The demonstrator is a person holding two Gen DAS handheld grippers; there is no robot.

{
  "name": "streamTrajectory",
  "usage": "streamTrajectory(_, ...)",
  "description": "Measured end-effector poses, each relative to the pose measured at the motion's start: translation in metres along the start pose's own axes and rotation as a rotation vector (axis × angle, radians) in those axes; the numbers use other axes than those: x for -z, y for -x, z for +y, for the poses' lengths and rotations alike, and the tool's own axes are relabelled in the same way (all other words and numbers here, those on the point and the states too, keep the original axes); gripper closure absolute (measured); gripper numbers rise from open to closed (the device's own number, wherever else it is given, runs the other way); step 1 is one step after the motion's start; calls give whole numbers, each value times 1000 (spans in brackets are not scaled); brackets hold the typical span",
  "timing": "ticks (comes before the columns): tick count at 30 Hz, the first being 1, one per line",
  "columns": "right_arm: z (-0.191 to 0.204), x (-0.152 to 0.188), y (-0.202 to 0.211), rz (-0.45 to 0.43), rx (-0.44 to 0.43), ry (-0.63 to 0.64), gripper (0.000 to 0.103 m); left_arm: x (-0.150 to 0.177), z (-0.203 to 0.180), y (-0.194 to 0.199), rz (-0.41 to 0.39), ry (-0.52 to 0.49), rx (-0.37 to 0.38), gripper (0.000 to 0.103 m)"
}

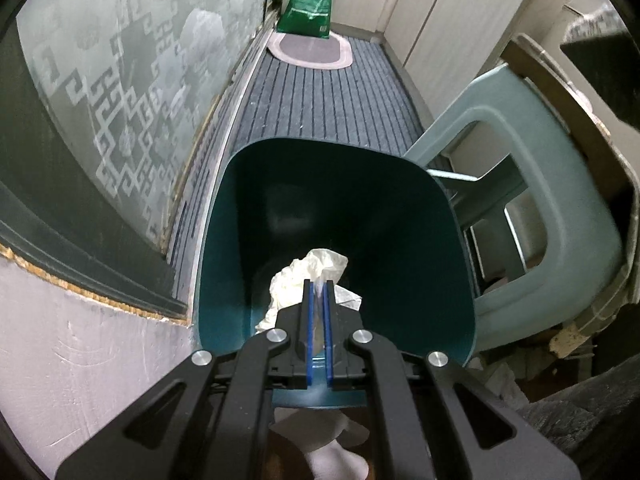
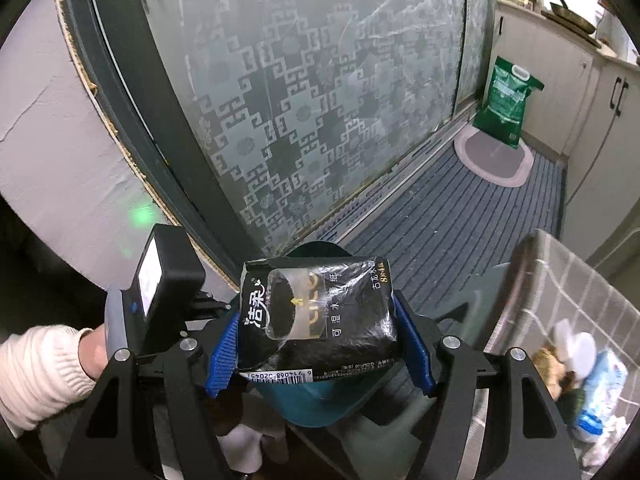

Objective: Collect trash
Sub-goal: 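Carry the white tissue with the left tool into the teal bin and release, then lower the black snack bag into the teal bin and open the right tool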

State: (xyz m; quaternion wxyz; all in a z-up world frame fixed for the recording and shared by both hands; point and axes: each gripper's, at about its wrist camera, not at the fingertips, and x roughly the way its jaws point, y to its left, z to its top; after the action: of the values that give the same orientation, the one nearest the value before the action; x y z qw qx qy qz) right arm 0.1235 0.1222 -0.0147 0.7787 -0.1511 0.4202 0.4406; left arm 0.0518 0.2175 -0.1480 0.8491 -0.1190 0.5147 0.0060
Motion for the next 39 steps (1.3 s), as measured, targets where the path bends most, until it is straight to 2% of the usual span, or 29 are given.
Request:
streamTrajectory(7,6,-3,-26,46,4,-19,33,6,5,-9,38,-9,-12,89)
streamTrajectory(9,4,-1,-33,60,16,-32,33,5,7,-8,31,-7,-14,82)
streamTrajectory(11,2,3,-42,74,24,-45,33,5,9,-3,15,-10,-24,82)
streamTrajectory(17,3,14,-70,123,26,-60,33,1,7,38,-94,-16,-42,77)
streamTrajectory(24,14,28,-97,165,48,-22,33,-5,-3,92,-239,-32,-81,76)
streamTrajectory(28,15,39,-113,193,54,-19,33,-6,-13,124,-315,-33,-83,71)
streamTrajectory(33,16,49,-133,225,51,-24,32,-8,-31,157,-386,-42,-77,71)
streamTrajectory(39,15,60,-154,272,47,-27,32,-9,-50,188,-464,-59,-66,65)
